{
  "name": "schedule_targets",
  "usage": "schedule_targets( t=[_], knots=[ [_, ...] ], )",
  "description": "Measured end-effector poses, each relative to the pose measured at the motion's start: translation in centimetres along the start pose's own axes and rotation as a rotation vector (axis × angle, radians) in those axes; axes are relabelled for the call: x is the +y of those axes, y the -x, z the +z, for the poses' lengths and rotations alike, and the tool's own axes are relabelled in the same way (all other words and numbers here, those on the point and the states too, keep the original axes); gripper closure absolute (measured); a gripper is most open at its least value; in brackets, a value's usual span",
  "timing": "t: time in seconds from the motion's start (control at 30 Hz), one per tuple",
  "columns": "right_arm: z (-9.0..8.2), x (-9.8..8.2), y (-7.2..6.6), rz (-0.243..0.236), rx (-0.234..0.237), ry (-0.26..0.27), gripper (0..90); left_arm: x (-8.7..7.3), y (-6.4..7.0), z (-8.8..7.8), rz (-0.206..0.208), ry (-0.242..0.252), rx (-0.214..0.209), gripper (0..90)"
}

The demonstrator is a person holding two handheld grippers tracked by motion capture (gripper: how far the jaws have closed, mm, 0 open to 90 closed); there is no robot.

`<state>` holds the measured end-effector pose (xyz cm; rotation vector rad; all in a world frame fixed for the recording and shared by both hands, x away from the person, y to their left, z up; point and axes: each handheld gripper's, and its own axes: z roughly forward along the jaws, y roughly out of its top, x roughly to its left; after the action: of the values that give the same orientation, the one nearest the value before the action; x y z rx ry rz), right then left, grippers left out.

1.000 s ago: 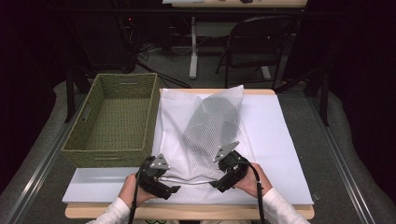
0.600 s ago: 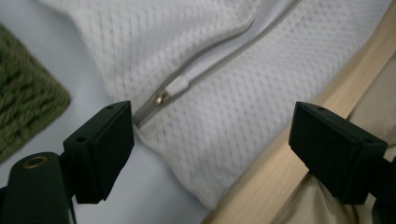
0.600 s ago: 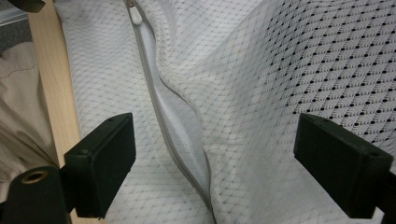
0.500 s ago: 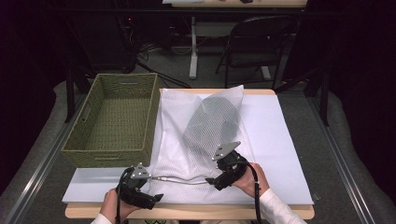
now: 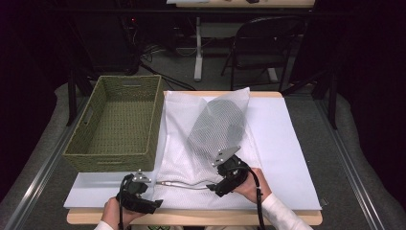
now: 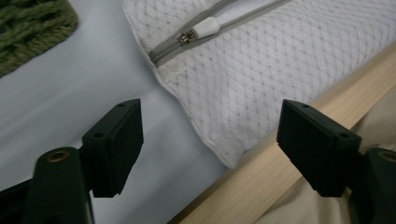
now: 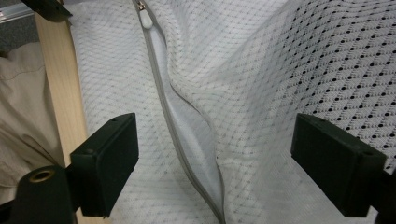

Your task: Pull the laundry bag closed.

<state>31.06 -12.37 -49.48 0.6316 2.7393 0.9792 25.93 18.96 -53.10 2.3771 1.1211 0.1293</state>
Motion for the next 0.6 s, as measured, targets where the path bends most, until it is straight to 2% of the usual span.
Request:
schedule_targets(
  t=[0.07,0.17,0.2,0.27,0.37,0.47,0.6],
  knots=[
    [0.2,0.1,-0.1,0.005,-0.001,-0.002,14.8,0.1,0.1,0.3,0.009,-0.009,0.002,27.1],
    [0.5,0.3,-0.3,0.013,0.005,-0.007,15.9,0.4,0.0,0.7,-0.009,-0.01,-0.002,32.6],
    [0.6,0.3,-0.2,-0.005,0.007,-0.009,16.8,0.4,0.0,0.8,-0.015,-0.014,0.004,33.7],
    [0.8,0.5,-0.4,-0.01,0.009,-0.008,17.8,0.5,-0.1,1.2,-0.02,-0.023,-0.017,38.6],
    [1.0,0.6,-0.6,-0.006,0.013,-0.004,19.2,0.5,-0.1,1.3,-0.019,-0.008,-0.008,43.0],
    [1.3,0.9,-0.8,-0.017,0.018,-0.001,20.2,0.5,-0.2,1.3,-0.012,0.004,0.004,51.8],
    [2.0,1.4,-1.1,-0.027,0.032,-0.005,21.1,0.4,0.0,1.4,-0.003,0.016,0.029,59.3]
  ],
)
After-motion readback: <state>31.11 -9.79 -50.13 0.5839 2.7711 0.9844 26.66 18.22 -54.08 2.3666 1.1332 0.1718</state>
